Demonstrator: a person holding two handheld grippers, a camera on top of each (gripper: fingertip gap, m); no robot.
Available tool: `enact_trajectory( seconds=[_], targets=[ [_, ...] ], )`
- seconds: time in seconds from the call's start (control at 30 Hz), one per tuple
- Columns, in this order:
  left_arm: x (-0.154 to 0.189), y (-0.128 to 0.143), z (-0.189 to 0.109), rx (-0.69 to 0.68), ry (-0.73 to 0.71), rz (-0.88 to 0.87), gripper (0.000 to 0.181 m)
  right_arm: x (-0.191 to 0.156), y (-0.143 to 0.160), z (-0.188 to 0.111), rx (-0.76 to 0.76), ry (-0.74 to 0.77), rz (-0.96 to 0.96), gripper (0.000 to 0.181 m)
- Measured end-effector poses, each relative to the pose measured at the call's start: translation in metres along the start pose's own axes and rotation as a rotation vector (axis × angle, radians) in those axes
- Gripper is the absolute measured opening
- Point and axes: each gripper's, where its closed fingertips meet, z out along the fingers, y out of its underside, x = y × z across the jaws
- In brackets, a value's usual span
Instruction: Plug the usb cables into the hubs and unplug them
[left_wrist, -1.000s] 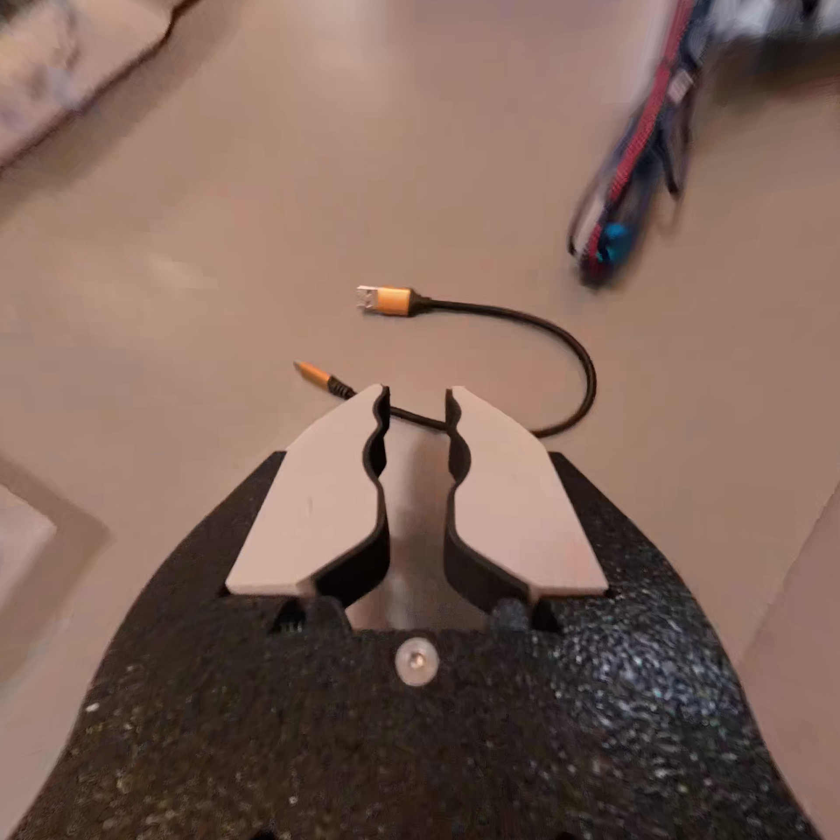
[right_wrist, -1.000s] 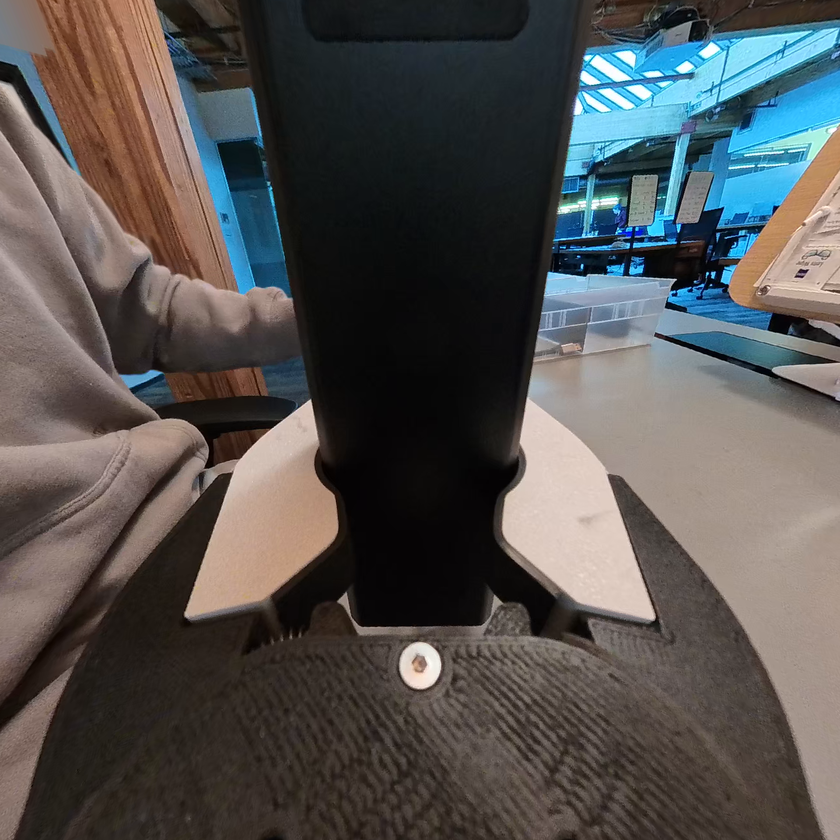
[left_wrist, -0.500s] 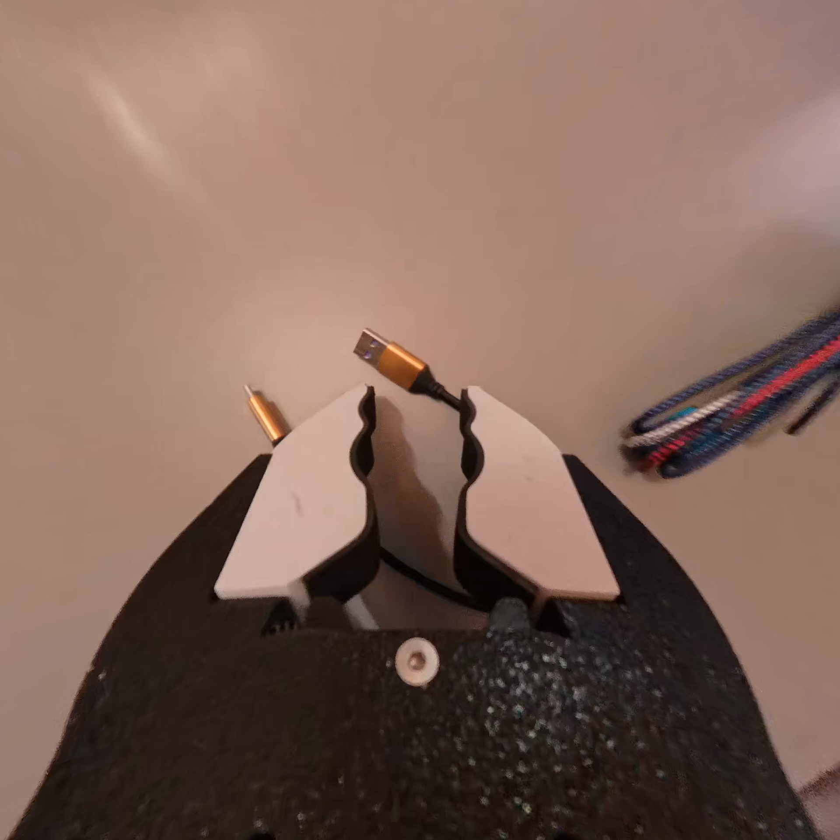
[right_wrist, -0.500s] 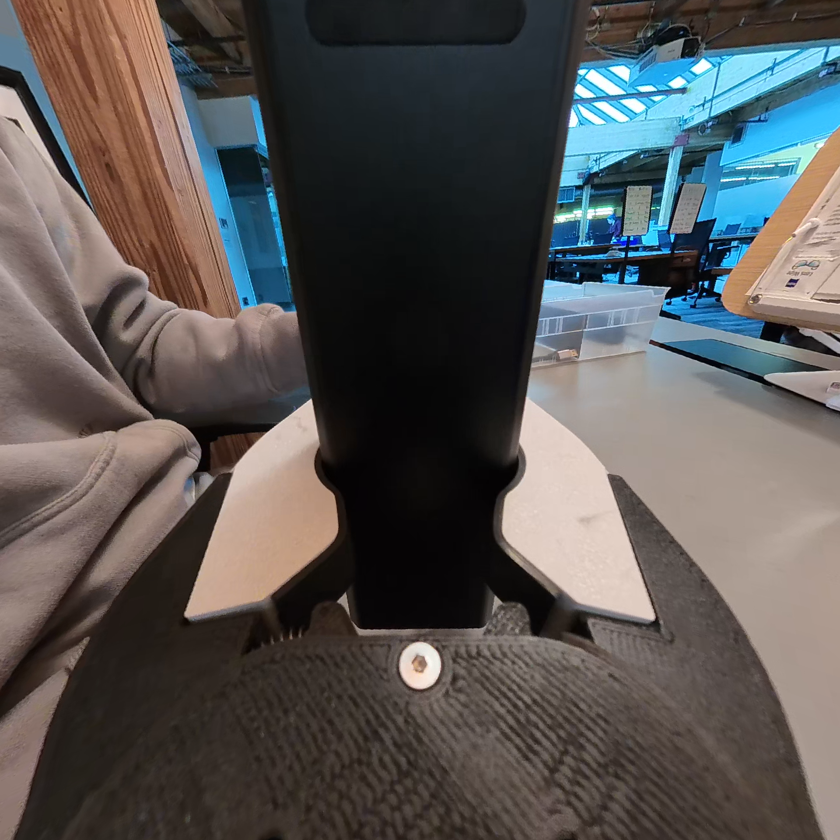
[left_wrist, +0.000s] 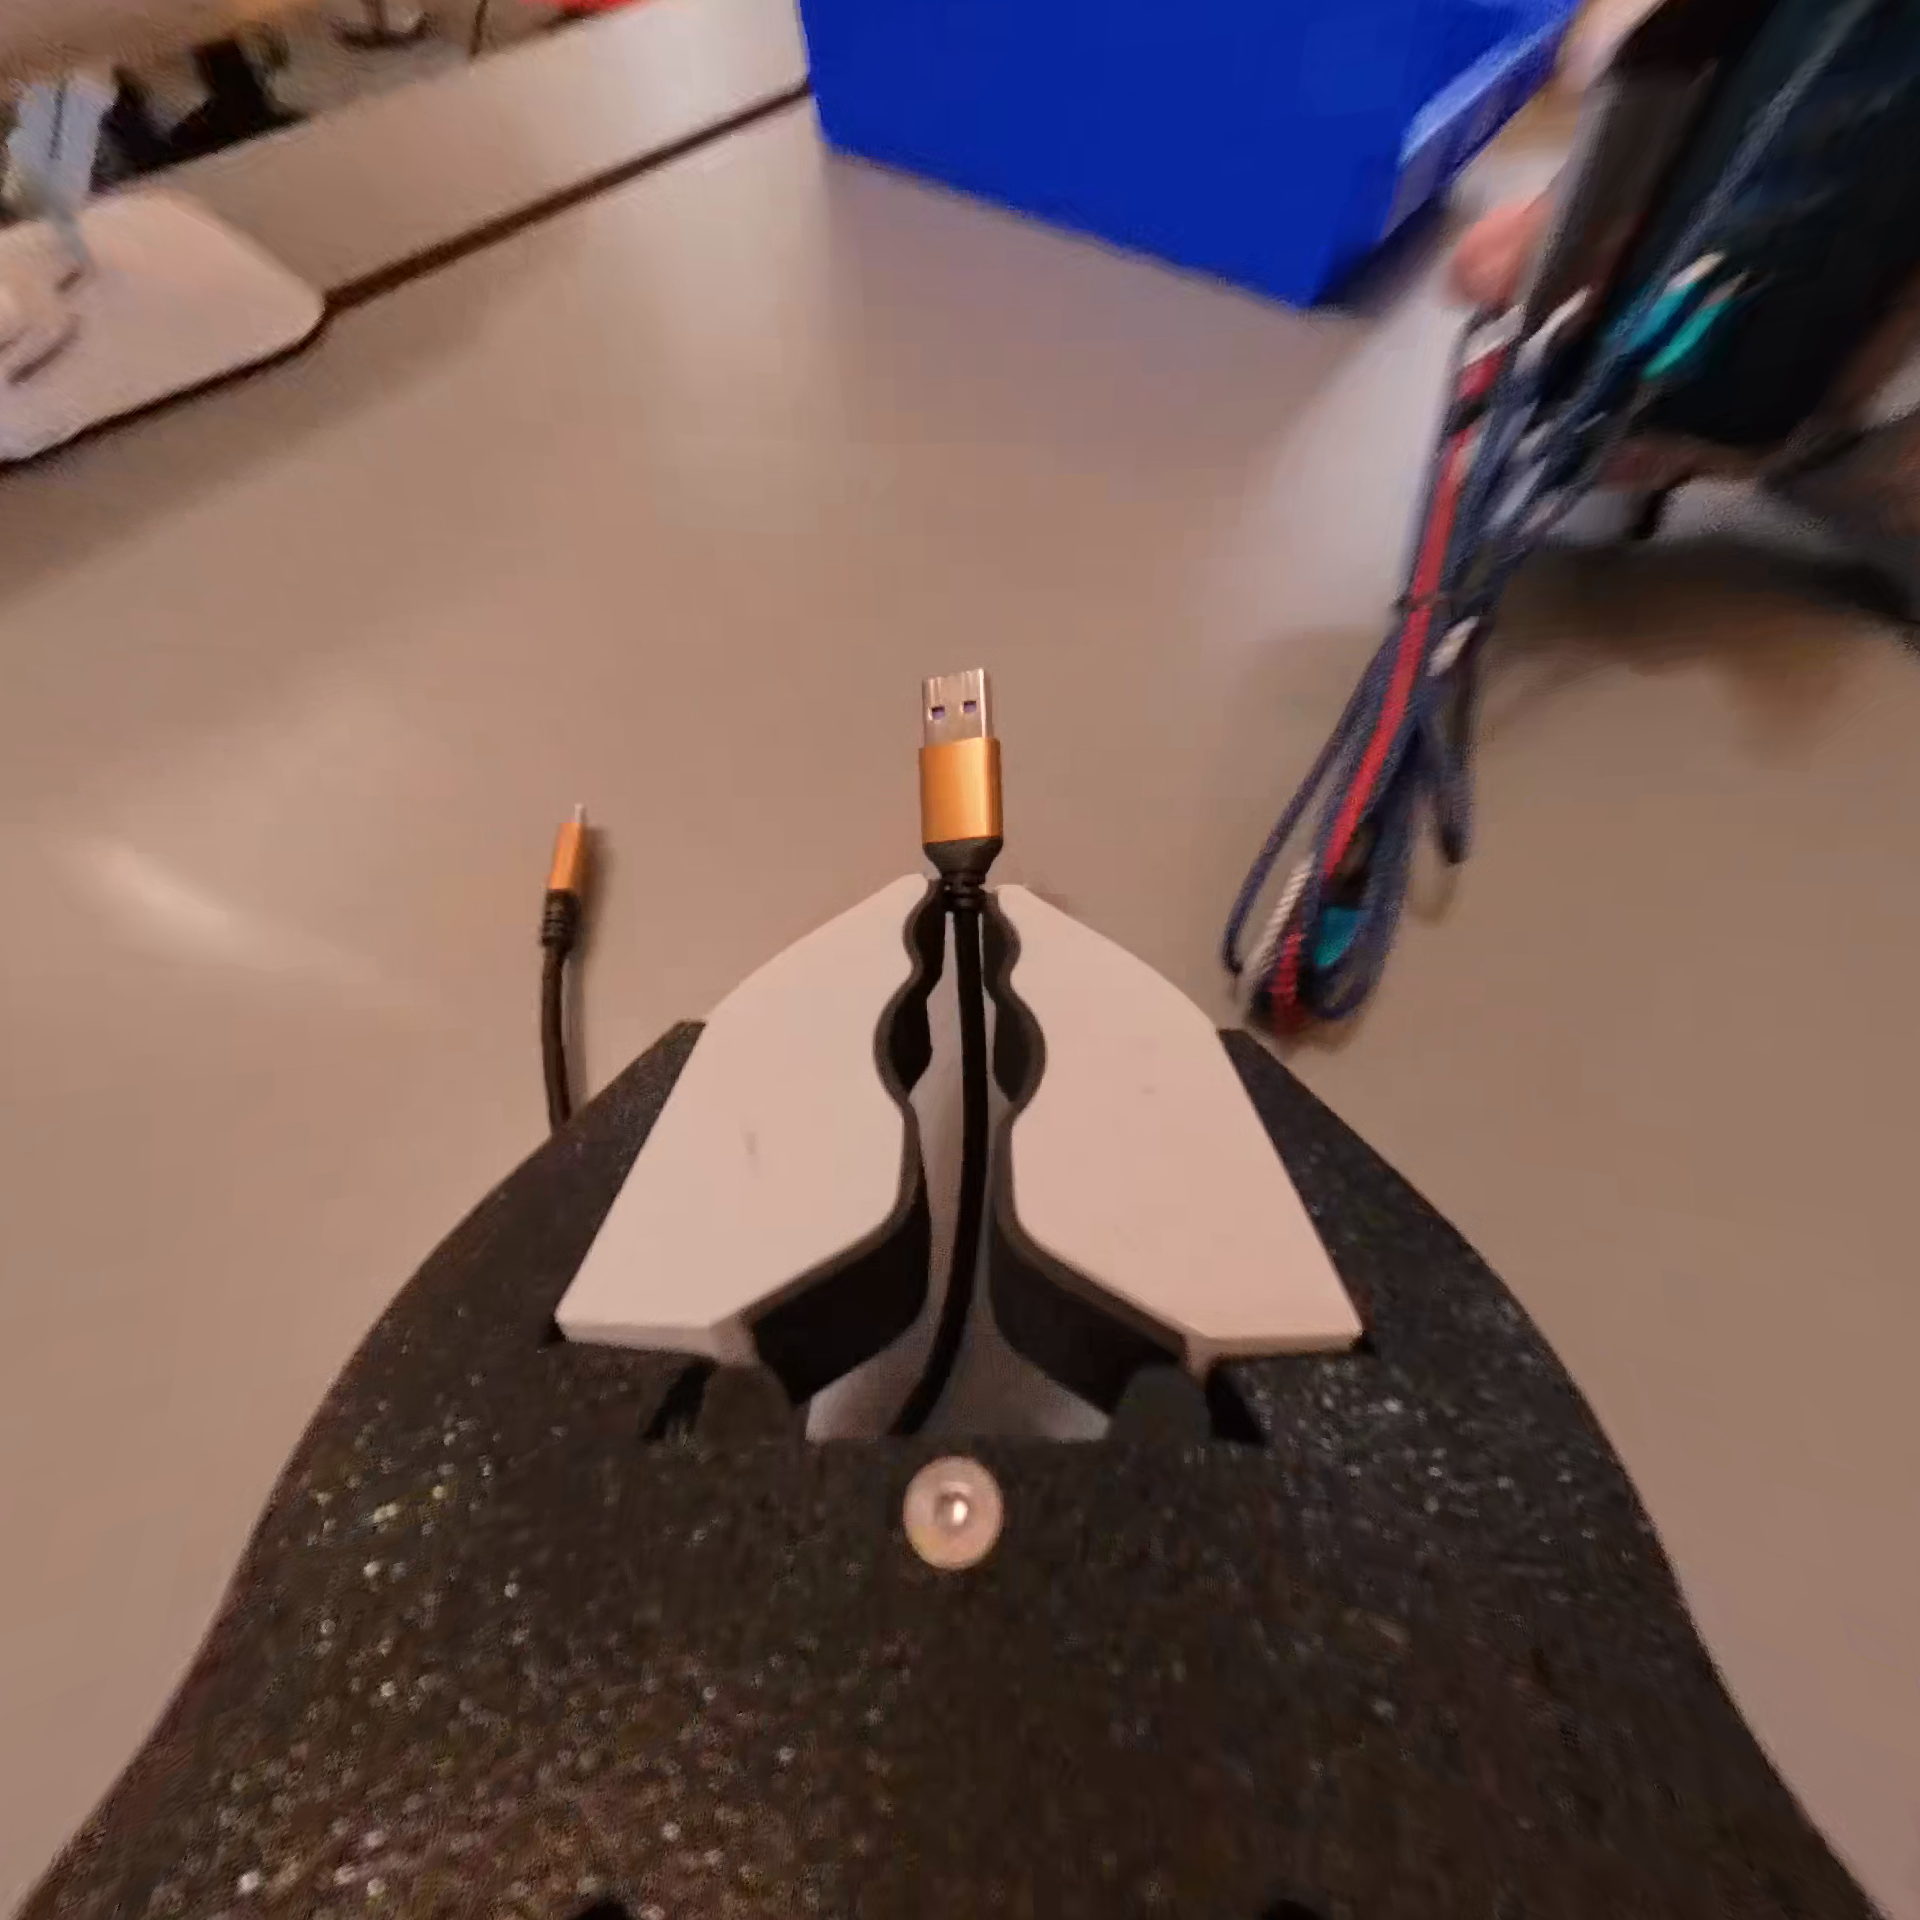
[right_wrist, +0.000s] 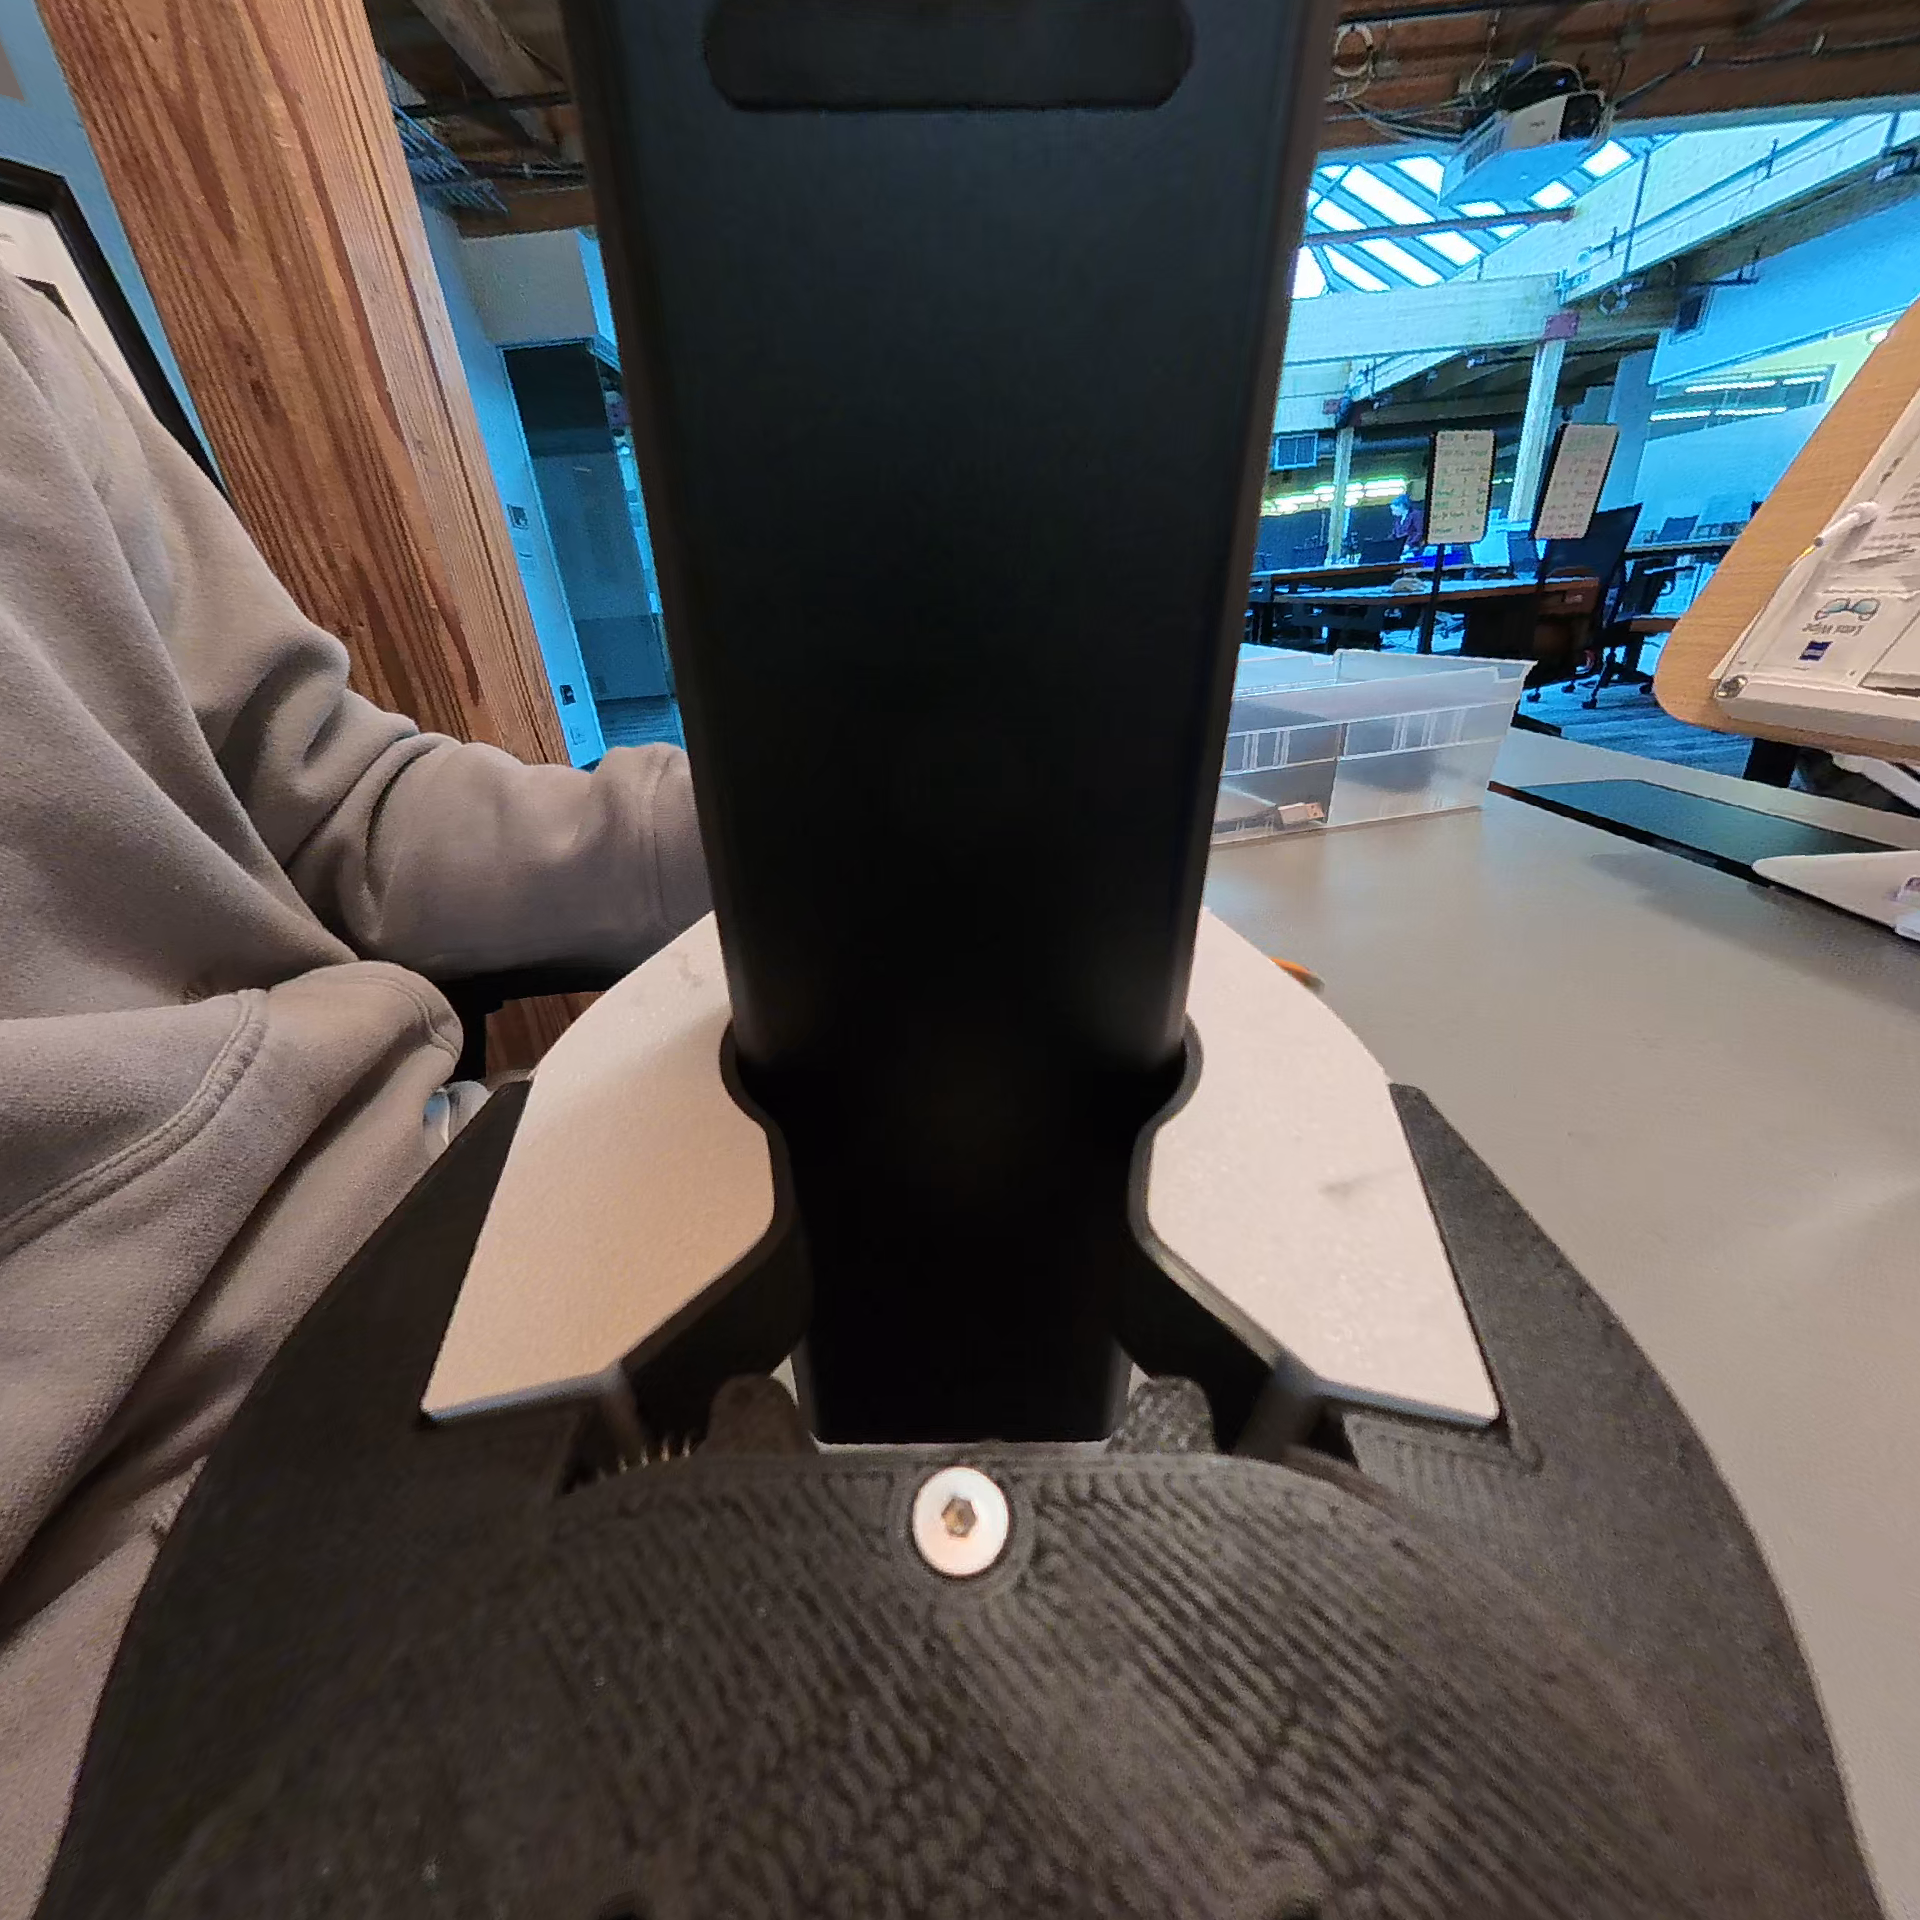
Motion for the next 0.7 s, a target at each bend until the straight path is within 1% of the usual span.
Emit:
enact_trajectory(
  seconds=[0.03,0.1,0.17,0.37,0.4,0.53,0.6,0.7],
  targets=[
    [0.006,-0.01,-0.004,0.064,0.035,0.009,0.006,0.0,0.0,0.0,-0.002,0.0,0.0,0.072],
    [0.016,-0.026,-0.012,0.183,0.09,0.049,0.006,0.0,0.001,0.0,-0.004,-0.001,0.0,0.072],
    [0.024,-0.034,-0.018,0.245,0.131,0.072,0.006,0.0,0.001,0.0,-0.005,0.0,-0.002,0.072],
    [0.04,-0.046,-0.024,0.327,0.222,0.102,0.006,0.0,0.0,0.0,-0.004,0.001,0.0,0.072],
    [0.04,-0.047,-0.023,0.329,0.219,0.106,0.006,0.0,0.0,0.0,-0.003,0.001,0.0,0.072],
    [0.034,-0.043,-0.017,0.229,0.145,0.148,0.006,0.0,0.0,0.0,-0.001,-0.002,0.001,0.072],
    [0.044,-0.05,-0.016,0.152,0.135,0.222,0.006,-0.001,0.0,0.0,0.001,-0.005,0.0,0.072],
    [0.065,-0.065,-0.009,-0.02,0.148,0.29,0.006,-0.002,-0.001,0.0,0.004,-0.013,0.002,0.072]
  ],
)
